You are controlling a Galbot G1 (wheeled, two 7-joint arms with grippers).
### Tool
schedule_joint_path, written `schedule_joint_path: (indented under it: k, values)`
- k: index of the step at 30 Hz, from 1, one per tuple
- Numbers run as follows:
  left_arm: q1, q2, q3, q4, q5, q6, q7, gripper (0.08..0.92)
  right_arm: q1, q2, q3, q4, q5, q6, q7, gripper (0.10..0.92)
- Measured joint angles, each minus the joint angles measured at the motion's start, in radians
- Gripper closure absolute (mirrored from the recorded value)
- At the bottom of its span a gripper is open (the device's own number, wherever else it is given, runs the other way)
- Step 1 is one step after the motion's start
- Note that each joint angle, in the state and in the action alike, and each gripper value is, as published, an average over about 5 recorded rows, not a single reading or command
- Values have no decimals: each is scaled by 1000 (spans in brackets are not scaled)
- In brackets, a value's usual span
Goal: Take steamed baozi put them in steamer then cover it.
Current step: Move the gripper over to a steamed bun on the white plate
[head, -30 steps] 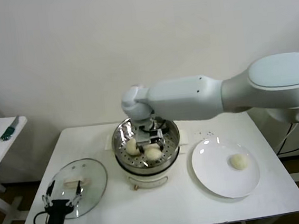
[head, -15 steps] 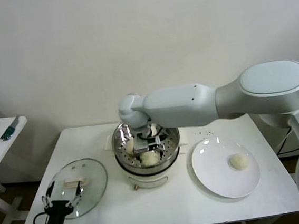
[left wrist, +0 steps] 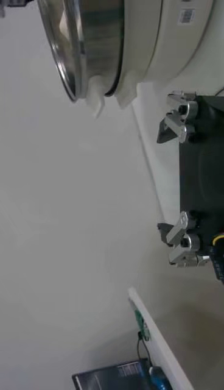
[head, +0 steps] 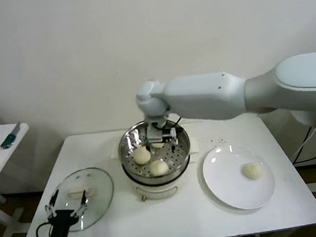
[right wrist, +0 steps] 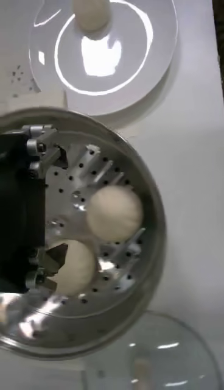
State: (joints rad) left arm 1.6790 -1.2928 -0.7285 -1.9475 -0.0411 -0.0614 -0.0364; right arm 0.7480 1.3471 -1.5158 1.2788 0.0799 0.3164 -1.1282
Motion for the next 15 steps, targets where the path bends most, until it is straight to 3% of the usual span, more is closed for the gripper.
schedule_joint_path:
  k: [15]
  values:
    - [0, -11, 8, -13, 17, 2, 1, 177, 66, -430, -127, 142, 311, -492, 175, 203]
